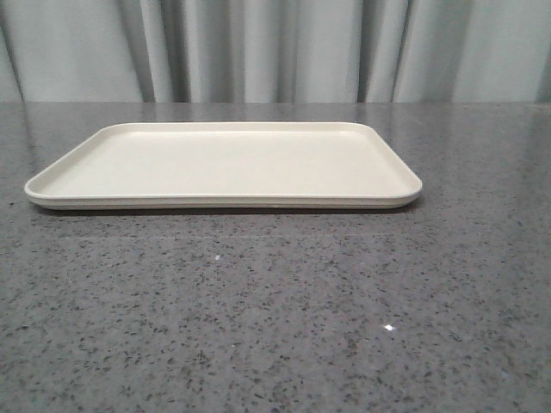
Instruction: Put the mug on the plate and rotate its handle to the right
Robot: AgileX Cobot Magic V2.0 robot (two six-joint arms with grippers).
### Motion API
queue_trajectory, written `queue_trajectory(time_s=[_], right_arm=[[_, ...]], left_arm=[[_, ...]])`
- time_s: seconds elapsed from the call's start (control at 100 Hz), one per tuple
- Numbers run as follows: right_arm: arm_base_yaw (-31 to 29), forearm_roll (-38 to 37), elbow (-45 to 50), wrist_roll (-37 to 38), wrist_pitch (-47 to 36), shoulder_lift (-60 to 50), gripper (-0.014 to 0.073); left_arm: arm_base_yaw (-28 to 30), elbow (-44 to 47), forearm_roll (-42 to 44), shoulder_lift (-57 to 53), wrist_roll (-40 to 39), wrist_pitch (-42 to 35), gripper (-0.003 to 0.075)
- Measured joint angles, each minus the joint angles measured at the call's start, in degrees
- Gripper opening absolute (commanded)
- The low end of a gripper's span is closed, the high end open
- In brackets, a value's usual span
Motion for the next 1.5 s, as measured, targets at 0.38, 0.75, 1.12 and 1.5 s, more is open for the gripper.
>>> queue_trajectory(time_s=[0.38,0.75,1.12,1.5], right_arm=[[0.0,0.0,0.0,0.0,0.0,0.0,-0.006],[0.0,0.0,0.0,0.0,0.0,0.0,-0.006],[0.0,0.0,0.0,0.0,-0.2,0.0,-0.006],[0.0,0.0,0.0,0.0,-0.5,0.0,-0.006]], left_arm=[[0.0,0.0,0.0,0.0,0.0,0.0,-0.002],[0.0,0.0,2.0,0.0,0.0,-0.3,-0.002],[0.0,0.0,2.1,0.0,0.0,-0.4,-0.002],[0.0,0.0,2.1,0.0,0.1,-1.2,-0.002]])
